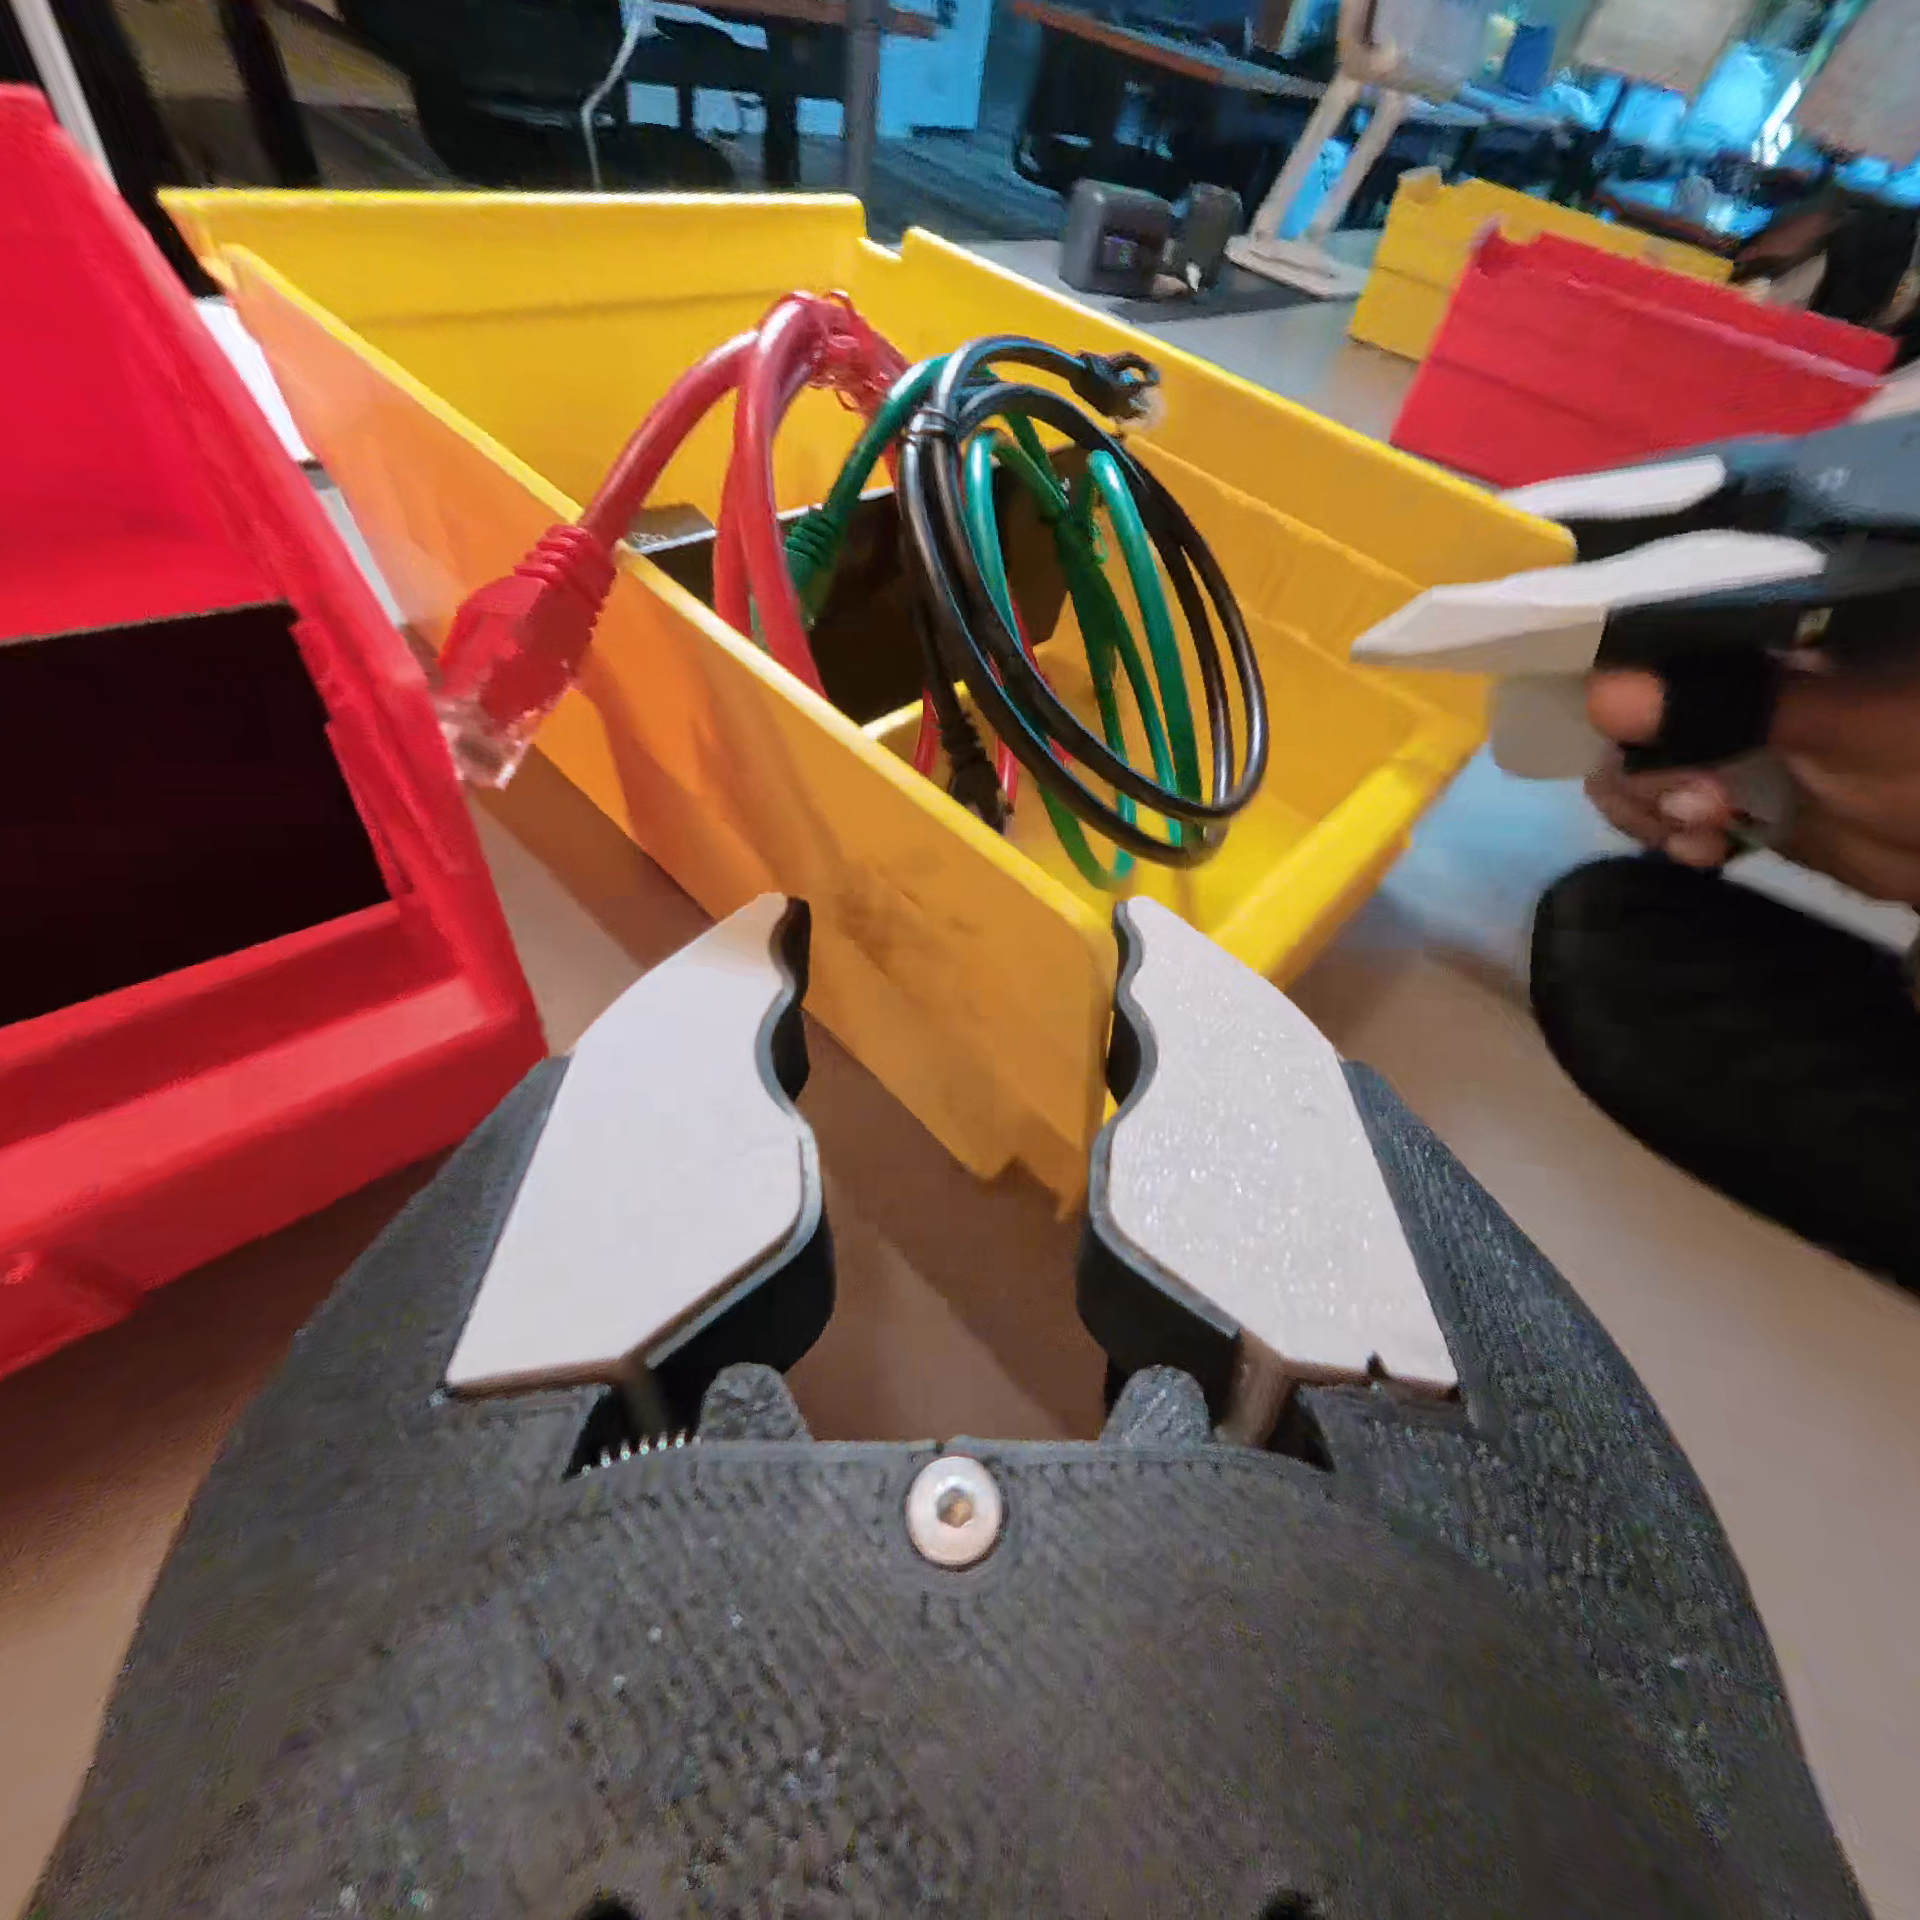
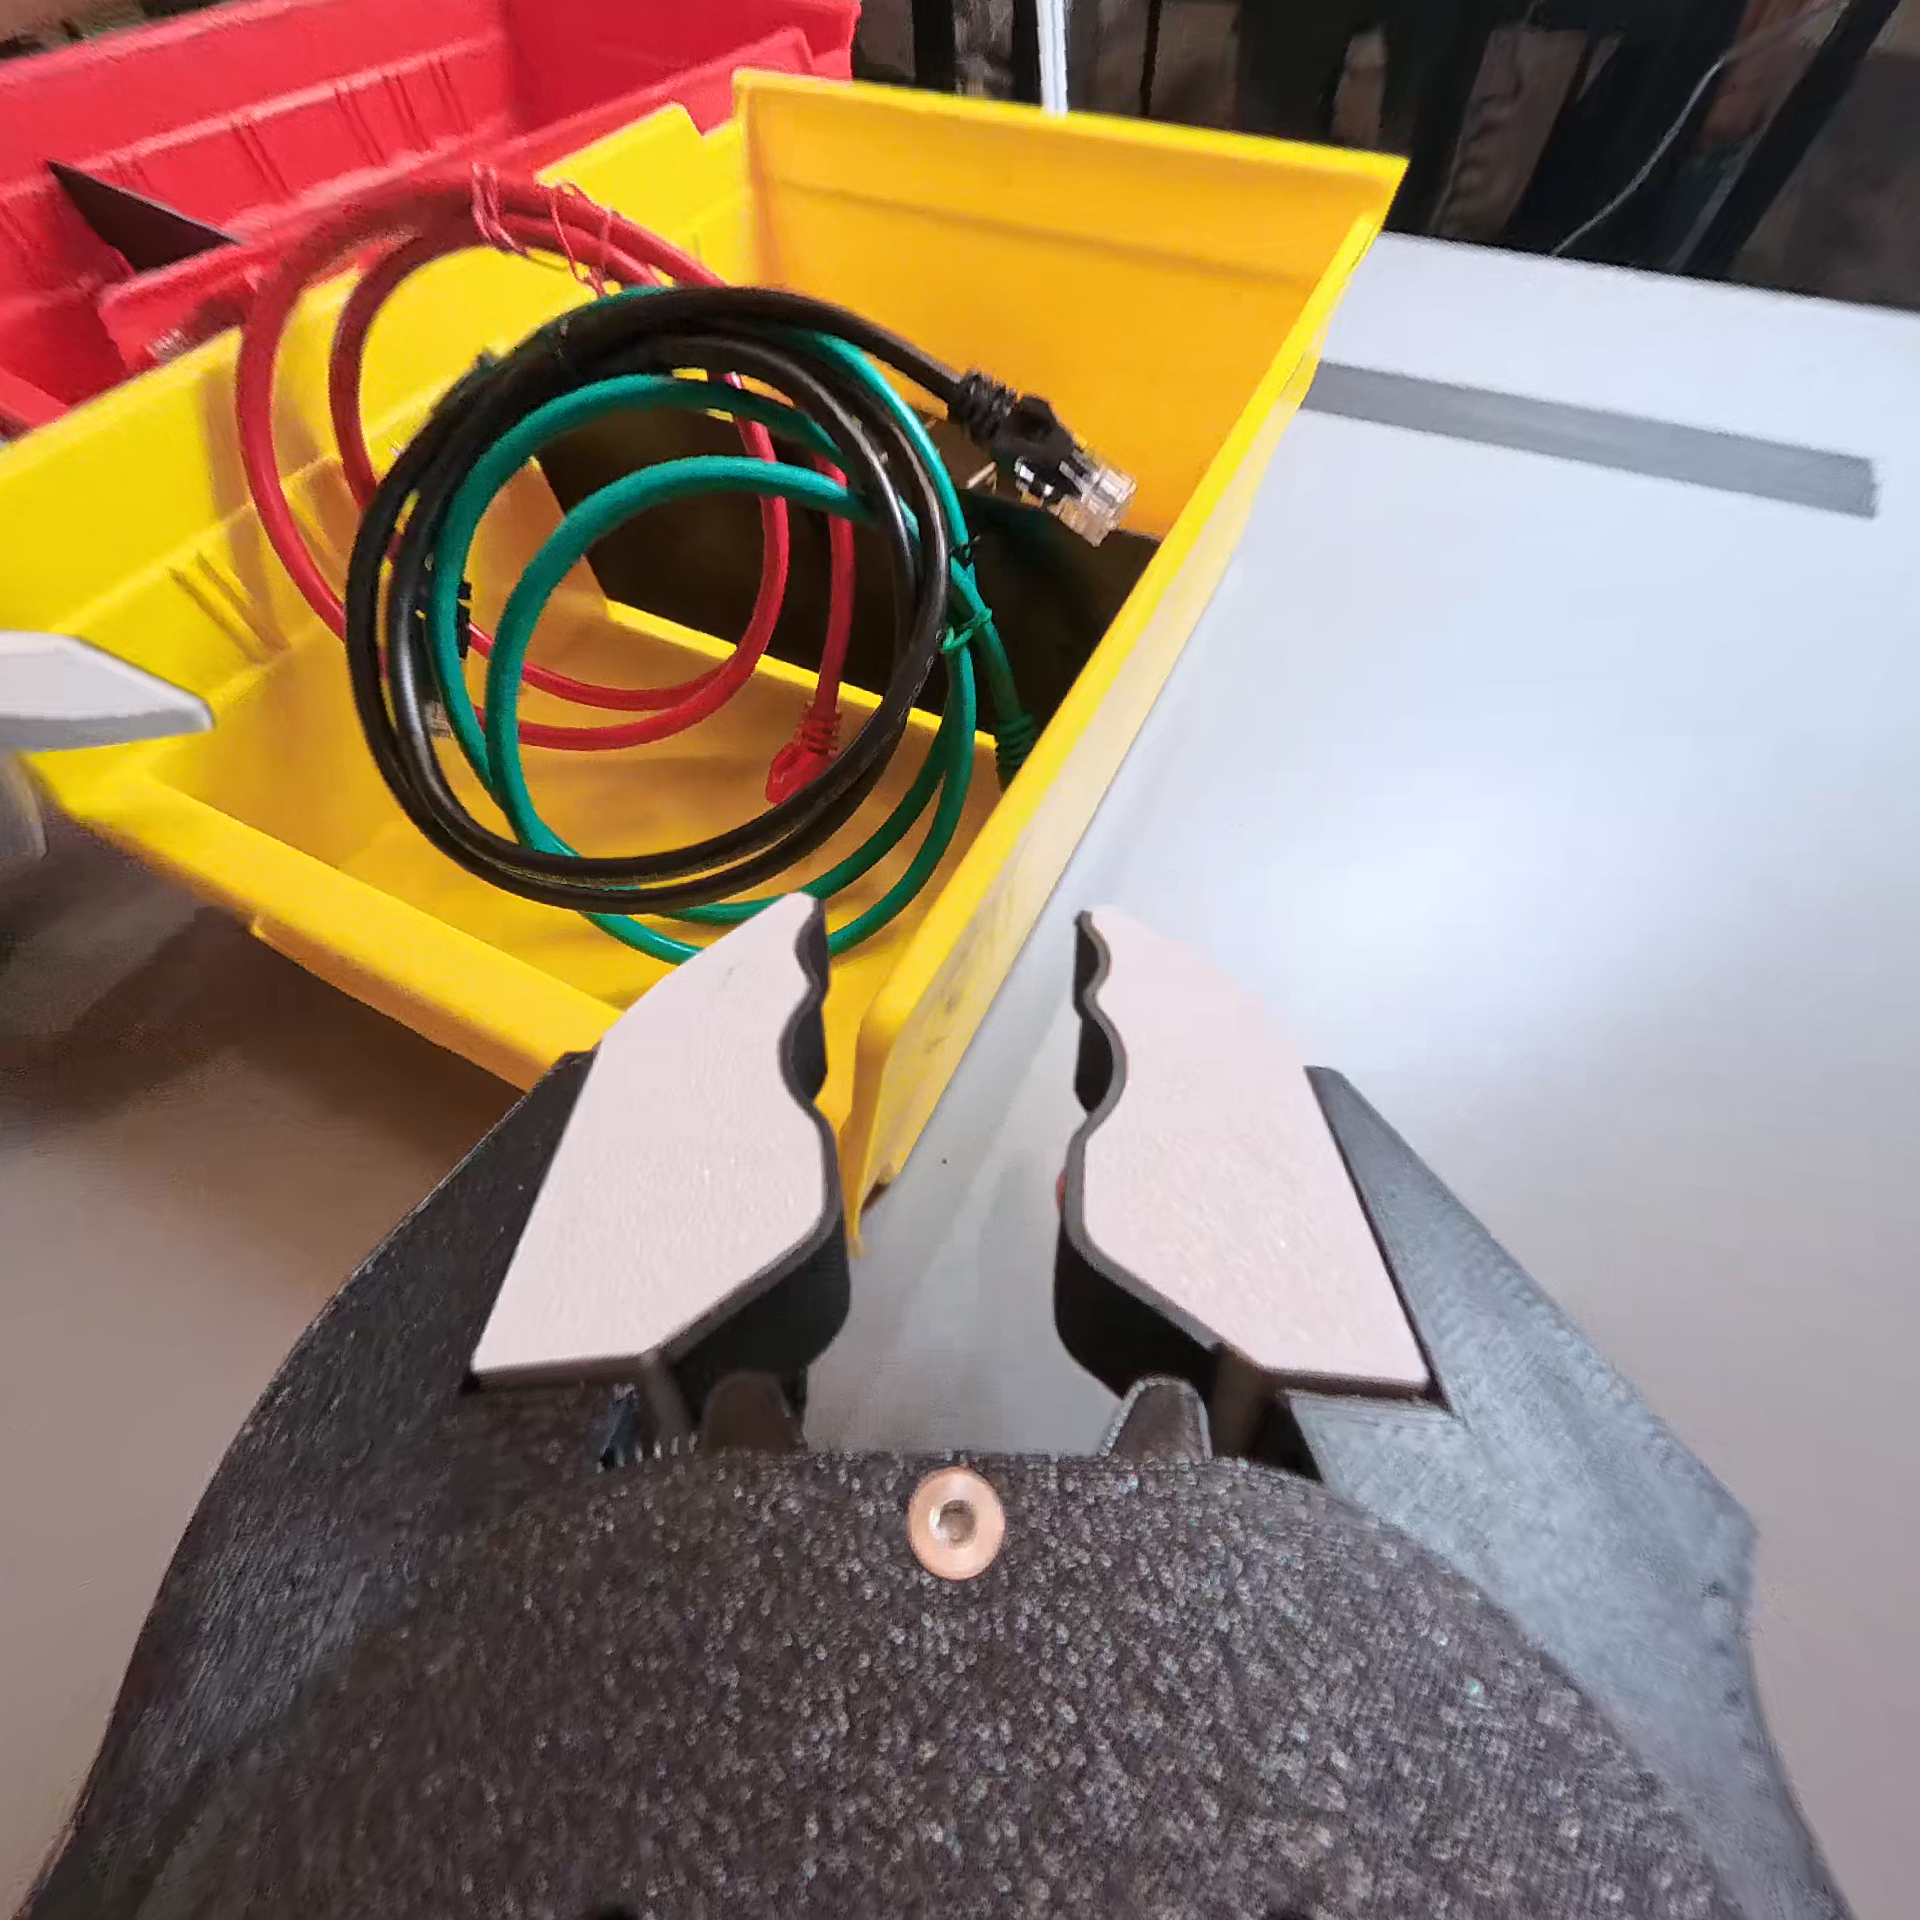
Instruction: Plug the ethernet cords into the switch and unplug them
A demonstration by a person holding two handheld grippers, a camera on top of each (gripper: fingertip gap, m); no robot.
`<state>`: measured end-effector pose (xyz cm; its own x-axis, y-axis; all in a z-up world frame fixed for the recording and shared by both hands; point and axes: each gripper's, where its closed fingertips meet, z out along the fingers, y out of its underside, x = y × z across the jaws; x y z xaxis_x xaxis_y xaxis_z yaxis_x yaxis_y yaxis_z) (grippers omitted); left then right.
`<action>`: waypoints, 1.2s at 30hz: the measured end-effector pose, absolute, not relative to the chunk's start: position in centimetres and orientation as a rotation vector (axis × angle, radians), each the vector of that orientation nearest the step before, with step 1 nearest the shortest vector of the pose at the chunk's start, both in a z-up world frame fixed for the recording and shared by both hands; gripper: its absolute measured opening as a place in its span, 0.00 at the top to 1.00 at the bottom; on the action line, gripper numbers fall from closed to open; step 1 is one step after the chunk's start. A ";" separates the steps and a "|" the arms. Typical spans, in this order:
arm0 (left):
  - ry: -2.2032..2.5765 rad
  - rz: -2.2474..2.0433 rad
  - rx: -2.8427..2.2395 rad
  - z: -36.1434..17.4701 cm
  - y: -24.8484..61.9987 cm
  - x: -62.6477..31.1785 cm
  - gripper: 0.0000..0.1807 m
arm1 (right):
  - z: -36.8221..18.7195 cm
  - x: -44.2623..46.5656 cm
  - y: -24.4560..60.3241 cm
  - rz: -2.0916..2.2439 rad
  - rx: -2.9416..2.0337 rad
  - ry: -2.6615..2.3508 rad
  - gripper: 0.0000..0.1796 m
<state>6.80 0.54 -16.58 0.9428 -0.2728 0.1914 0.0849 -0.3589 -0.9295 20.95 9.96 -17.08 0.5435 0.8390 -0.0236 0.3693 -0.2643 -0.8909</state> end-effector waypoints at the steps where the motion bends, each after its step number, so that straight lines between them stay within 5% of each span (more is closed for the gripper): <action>1: 0.076 -0.404 -1.894 -16.5 1.0 7.0 0.70 | -17.4 20.5 9.9 0.664 -1.865 -1.004 0.75; 8: -0.042 -0.319 -1.867 -16.6 2.9 6.0 0.76 | -16.3 20.7 11.4 0.568 -1.809 -0.897 0.92; 21: -0.068 -0.198 -1.865 -15.1 2.4 4.2 0.88 | -13.5 20.4 9.4 0.439 -1.716 -0.816 0.93; 36: -0.009 -0.077 -1.639 -3.2 -0.5 1.5 0.88 | -2.5 17.4 7.0 0.492 -1.479 -0.777 0.93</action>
